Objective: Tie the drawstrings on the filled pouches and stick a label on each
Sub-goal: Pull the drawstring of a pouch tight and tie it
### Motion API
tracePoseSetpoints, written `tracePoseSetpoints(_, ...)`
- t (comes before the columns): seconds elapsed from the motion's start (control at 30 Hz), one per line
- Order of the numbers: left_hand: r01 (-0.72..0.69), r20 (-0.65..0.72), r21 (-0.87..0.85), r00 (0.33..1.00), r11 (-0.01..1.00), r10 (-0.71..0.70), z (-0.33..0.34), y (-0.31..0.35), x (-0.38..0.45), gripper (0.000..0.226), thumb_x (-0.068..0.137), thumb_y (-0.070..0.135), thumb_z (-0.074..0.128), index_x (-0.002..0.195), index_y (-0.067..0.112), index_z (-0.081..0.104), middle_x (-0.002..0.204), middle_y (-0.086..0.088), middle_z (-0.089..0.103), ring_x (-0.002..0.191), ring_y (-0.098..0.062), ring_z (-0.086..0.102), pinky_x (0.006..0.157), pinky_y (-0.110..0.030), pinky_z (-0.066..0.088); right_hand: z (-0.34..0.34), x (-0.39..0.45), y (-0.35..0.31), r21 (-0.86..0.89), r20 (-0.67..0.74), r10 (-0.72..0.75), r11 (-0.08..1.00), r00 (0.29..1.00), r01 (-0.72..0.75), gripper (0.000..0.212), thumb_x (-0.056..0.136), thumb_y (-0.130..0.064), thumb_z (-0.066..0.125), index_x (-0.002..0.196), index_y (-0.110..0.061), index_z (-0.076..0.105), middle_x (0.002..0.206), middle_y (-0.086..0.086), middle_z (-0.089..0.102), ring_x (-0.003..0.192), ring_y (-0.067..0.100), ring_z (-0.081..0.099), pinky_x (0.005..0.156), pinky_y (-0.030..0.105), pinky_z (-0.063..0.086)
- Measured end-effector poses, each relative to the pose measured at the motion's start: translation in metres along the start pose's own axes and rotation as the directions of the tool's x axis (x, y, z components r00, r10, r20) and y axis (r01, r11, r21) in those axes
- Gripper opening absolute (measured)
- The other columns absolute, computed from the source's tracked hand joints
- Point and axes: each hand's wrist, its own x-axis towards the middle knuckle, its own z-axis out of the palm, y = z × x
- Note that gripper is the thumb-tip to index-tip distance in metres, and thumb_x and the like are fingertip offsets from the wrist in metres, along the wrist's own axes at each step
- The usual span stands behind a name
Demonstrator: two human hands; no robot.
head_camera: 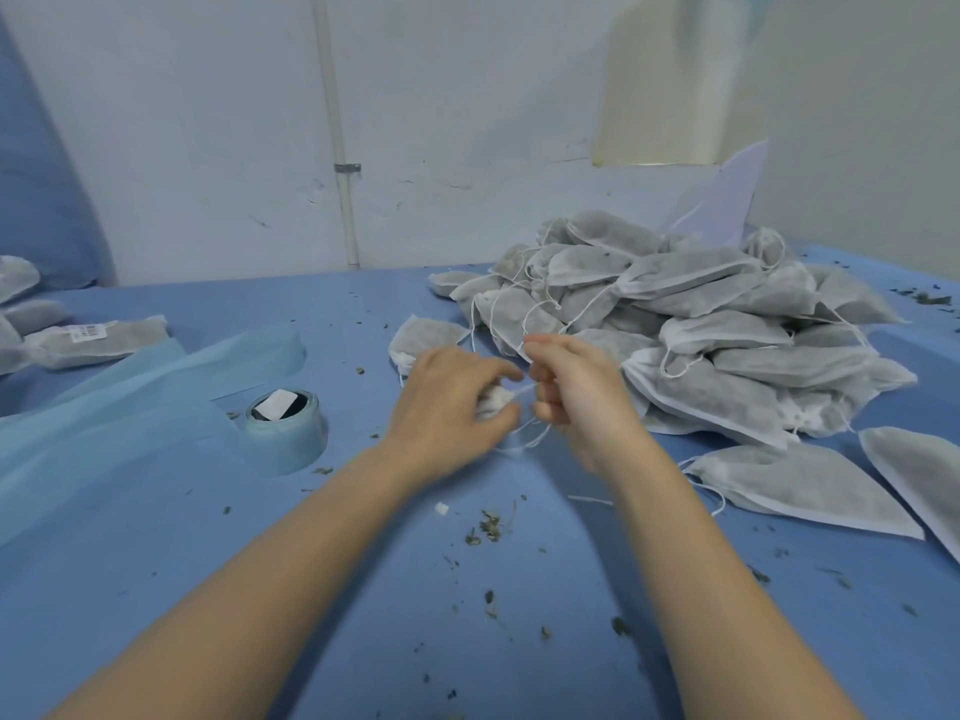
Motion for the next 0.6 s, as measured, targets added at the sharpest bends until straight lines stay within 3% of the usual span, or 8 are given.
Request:
tracePoseSetpoints(0.07, -0.042, -0.136, 0.070, 0.989, 0.997, 0.051, -0.007, 0.003, 0.001, 0.021, 0.079, 0.030, 0.064, 0.087, 0.014, 0.075, 0.070, -0.003, 0.060, 0.080, -0.026, 0.055, 0.083, -0.030, 0.032, -0.005, 0.002, -0.001, -0.106, -0.044, -0.054, 0.993, 0.998, 0.050, 0.005, 0.090, -0.013, 0.058, 0.092, -0.016, 0.061, 0.045, -0.013, 0.042, 0.034, 0.003, 0.032, 0.038, 0.017, 0.029)
tracePoseSetpoints(0.13, -0.086, -0.188, 0.129, 0.976, 0.988, 0.110, -0.015, 0.007, 0.003, 0.026, 0.082, 0.033, 0.062, 0.079, 0.010, 0.074, 0.066, -0.007, 0.056, 0.075, -0.027, 0.053, 0.074, -0.031, 0.035, -0.008, 0.003, -0.001, -0.273, -0.070, -0.120, 0.957, 0.990, 0.097, 0.004, 0.089, -0.023, 0.060, 0.085, -0.023, 0.061, 0.047, -0.014, 0.045, 0.038, 0.004, 0.039, 0.047, 0.021, 0.033)
tracePoseSetpoints(0.2, -0.121, -0.126, 0.173, 0.982, 0.977, 0.144, -0.023, 0.013, 0.005, 0.034, 0.086, 0.036, 0.053, 0.081, 0.008, 0.071, 0.073, -0.009, 0.057, 0.076, -0.026, 0.053, 0.064, -0.030, 0.037, -0.010, 0.003, 0.002, -0.474, -0.060, -0.189, 0.869, 0.980, 0.139, 0.012, 0.089, -0.030, 0.058, 0.077, -0.029, 0.062, 0.055, -0.013, 0.051, 0.050, 0.006, 0.047, 0.056, 0.024, 0.037)
tracePoseSetpoints(0.3, -0.062, -0.001, 0.154, 0.998, 0.986, 0.063, -0.032, 0.012, 0.006, 0.022, 0.094, 0.031, 0.047, 0.095, 0.015, 0.062, 0.088, 0.007, 0.053, 0.081, -0.018, 0.049, 0.063, -0.029, 0.031, -0.008, 0.001, 0.005, -0.601, 0.002, -0.181, 0.786, 0.984, 0.146, 0.027, 0.086, -0.026, 0.050, 0.063, -0.030, 0.063, 0.052, -0.015, 0.052, 0.056, 0.012, 0.047, 0.057, 0.027, 0.036)
tracePoseSetpoints(0.37, 0.011, 0.078, 0.064, 0.997, 0.998, -0.016, -0.034, 0.007, 0.005, 0.015, 0.095, 0.026, 0.047, 0.102, 0.018, 0.057, 0.082, 0.012, 0.052, 0.083, -0.018, 0.053, 0.067, -0.031, 0.039, -0.007, -0.001, 0.004, -0.580, 0.046, -0.067, 0.811, 0.997, 0.082, 0.029, 0.080, -0.020, 0.049, 0.057, -0.028, 0.064, 0.048, -0.012, 0.046, 0.052, 0.014, 0.041, 0.053, 0.026, 0.032)
tracePoseSetpoints(0.43, 0.081, 0.112, -0.077, 0.991, 0.994, -0.072, -0.036, 0.003, 0.001, 0.019, 0.092, 0.018, 0.052, 0.111, 0.022, 0.053, 0.081, 0.013, 0.059, 0.082, -0.013, 0.055, 0.075, -0.025, 0.043, -0.008, -0.002, 0.002, -0.473, 0.150, 0.092, 0.881, 0.984, -0.011, 0.023, 0.075, -0.014, 0.049, 0.056, -0.021, 0.061, 0.051, -0.008, 0.040, 0.043, 0.011, 0.031, 0.043, 0.022, 0.026)
tracePoseSetpoints(0.5, 0.112, 0.085, -0.212, 0.992, 0.971, -0.096, -0.037, 0.000, -0.004, 0.029, 0.090, 0.013, 0.055, 0.114, 0.027, 0.052, 0.083, 0.013, 0.063, 0.079, -0.005, 0.053, 0.072, -0.008, 0.038, -0.010, -0.003, 0.000, -0.316, 0.316, 0.214, 0.942, 0.924, -0.110, 0.032, 0.080, -0.007, 0.044, 0.056, -0.019, 0.060, 0.055, -0.006, 0.032, 0.040, 0.008, 0.022, 0.035, 0.018, 0.019)
tracePoseSetpoints(0.6, 0.113, 0.008, -0.308, 0.993, 0.945, -0.116, -0.038, 0.002, -0.009, 0.024, 0.086, 0.020, 0.063, 0.099, 0.039, 0.055, 0.083, 0.007, 0.066, 0.078, -0.003, 0.054, 0.070, -0.005, 0.036, -0.012, -0.002, 0.000, -0.047, 0.490, 0.273, 0.957, 0.828, -0.287, 0.047, 0.087, -0.002, 0.035, 0.056, -0.021, 0.065, 0.054, -0.008, 0.028, 0.040, 0.003, 0.016, 0.033, 0.012, 0.013)
